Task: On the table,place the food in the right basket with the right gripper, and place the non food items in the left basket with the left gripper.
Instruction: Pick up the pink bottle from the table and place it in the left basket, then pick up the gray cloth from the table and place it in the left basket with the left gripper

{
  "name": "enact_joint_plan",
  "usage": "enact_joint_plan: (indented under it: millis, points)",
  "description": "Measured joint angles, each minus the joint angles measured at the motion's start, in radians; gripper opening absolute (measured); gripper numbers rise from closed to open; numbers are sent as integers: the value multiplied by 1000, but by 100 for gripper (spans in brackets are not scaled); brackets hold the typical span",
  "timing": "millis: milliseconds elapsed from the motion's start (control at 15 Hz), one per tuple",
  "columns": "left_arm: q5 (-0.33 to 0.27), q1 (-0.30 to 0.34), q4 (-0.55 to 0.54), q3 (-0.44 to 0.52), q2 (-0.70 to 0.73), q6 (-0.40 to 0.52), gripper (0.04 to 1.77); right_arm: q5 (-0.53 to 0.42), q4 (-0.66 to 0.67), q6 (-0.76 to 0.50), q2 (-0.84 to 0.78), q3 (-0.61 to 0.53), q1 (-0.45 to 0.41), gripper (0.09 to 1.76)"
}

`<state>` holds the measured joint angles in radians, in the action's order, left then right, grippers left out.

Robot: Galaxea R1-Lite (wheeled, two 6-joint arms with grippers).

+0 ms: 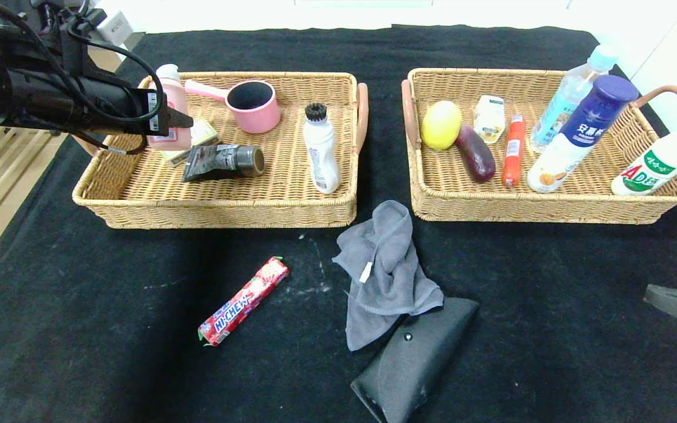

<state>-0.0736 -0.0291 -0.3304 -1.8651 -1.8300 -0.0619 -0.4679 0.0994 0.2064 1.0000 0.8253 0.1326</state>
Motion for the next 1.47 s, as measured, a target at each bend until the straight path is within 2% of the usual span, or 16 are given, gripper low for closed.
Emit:
enact_joint_plan:
  millis: [400,600,867,1267,1467]
  points:
    - [-7,4,4,-8,-20,0,85,0,0,0,0,0,-1,171]
    - [-6,3,4,-9,-18,-1,110,0,0,-1,0,0,-1,171]
    - [-6,3,3,-10,-19,0,134,0,-1,-1,0,0,-1,171]
    - [-4,-1,-4,-2,-11,-3,154,0,-1,-1,0,1,-1,171]
    - [7,-31,-13,20,20,-4,160,0,-2,-1,0,0,-1,171]
